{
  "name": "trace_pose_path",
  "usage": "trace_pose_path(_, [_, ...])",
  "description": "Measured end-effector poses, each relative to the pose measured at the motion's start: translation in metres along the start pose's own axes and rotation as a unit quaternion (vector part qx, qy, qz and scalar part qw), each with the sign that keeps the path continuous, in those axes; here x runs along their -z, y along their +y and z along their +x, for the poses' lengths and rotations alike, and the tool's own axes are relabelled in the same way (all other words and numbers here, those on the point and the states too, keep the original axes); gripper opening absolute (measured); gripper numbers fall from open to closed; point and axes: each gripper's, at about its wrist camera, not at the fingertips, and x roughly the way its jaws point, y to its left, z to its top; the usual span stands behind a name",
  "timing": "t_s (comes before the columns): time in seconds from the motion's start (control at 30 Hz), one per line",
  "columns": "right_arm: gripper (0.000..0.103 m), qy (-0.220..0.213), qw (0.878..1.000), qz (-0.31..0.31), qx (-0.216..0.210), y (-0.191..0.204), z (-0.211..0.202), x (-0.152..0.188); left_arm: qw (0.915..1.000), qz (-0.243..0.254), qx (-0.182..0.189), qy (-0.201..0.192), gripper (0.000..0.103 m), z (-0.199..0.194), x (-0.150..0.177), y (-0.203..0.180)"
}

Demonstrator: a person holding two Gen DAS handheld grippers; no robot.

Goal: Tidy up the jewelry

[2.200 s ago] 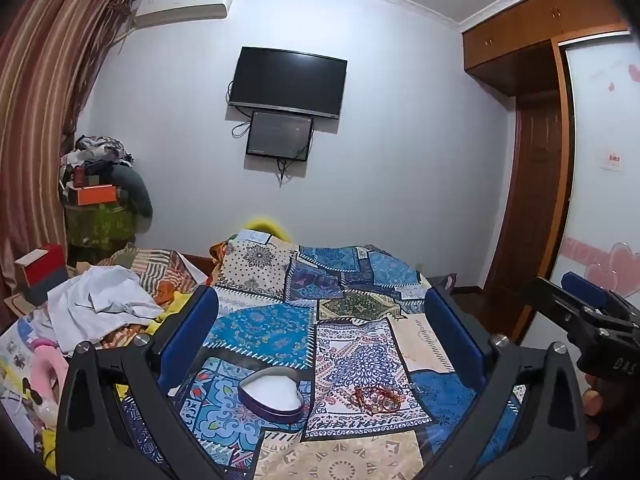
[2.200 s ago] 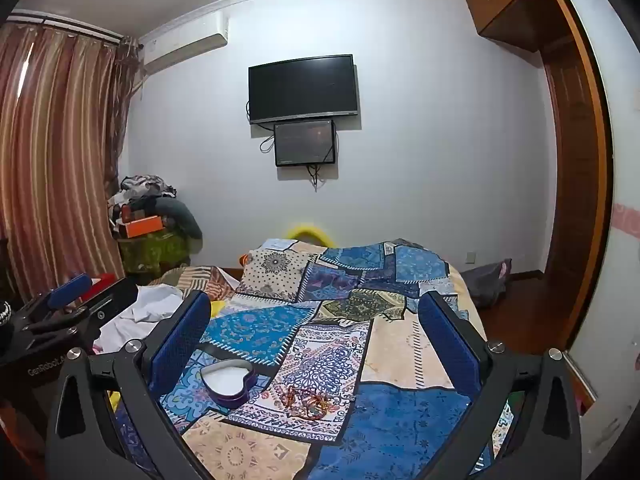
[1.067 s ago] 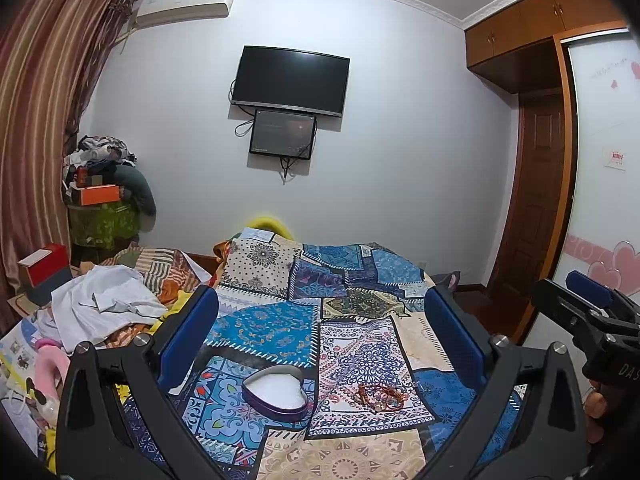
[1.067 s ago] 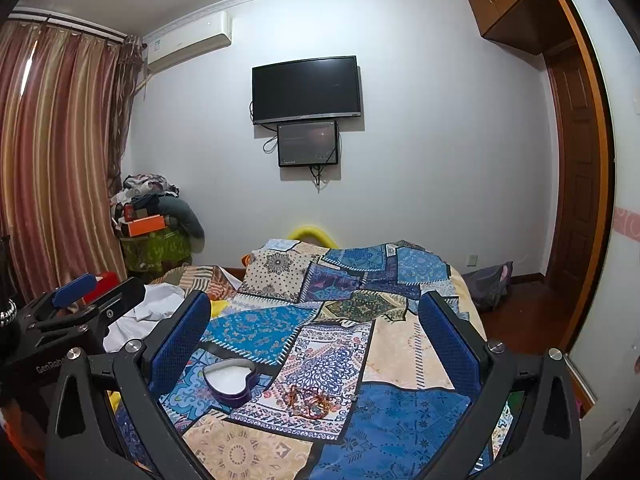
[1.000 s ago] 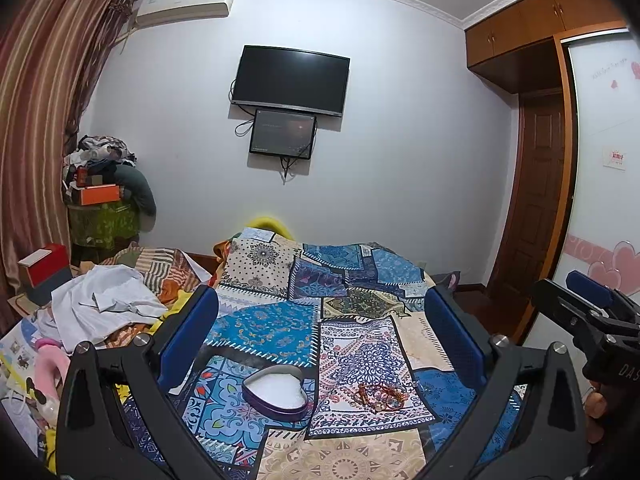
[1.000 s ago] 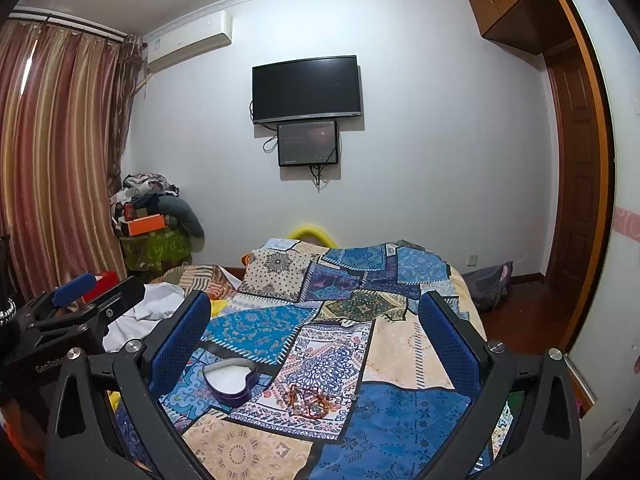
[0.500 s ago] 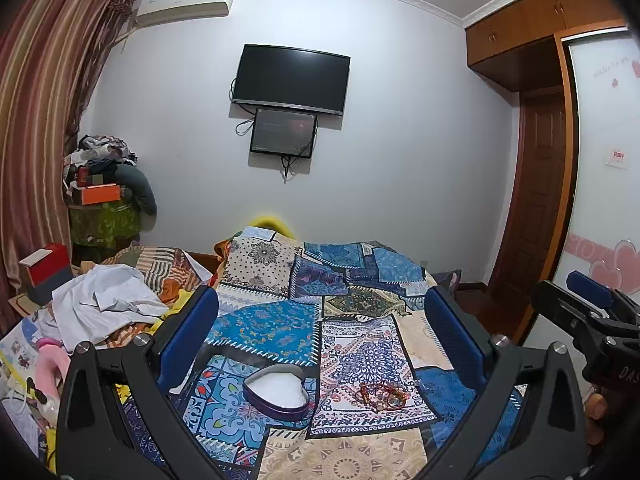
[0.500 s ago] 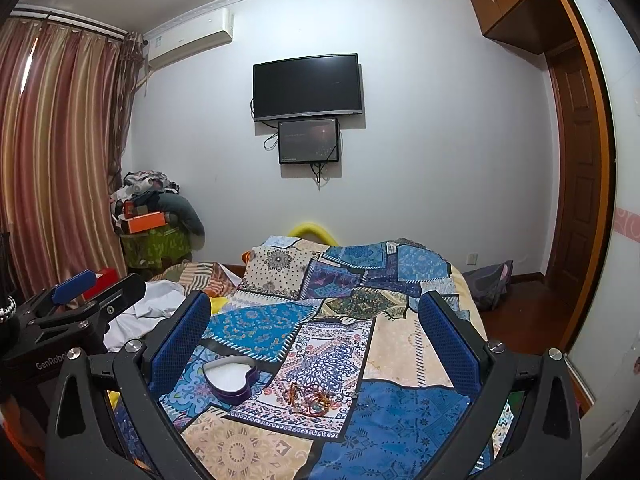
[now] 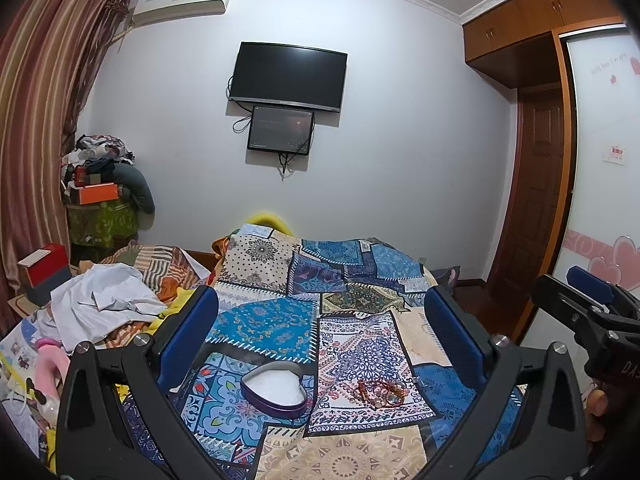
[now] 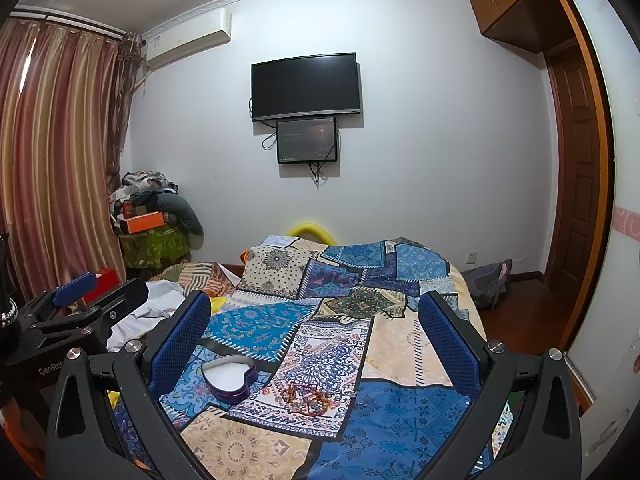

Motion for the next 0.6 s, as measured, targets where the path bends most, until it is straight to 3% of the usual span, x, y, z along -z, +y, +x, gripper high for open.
trace_pose_path(0.6, [0.103,0.009,1.0,0.011,0.005,-0.011,0.006,0.005,0.9998,0.01,-0.002,0.015,0.103,0.014,0.004,-0.006])
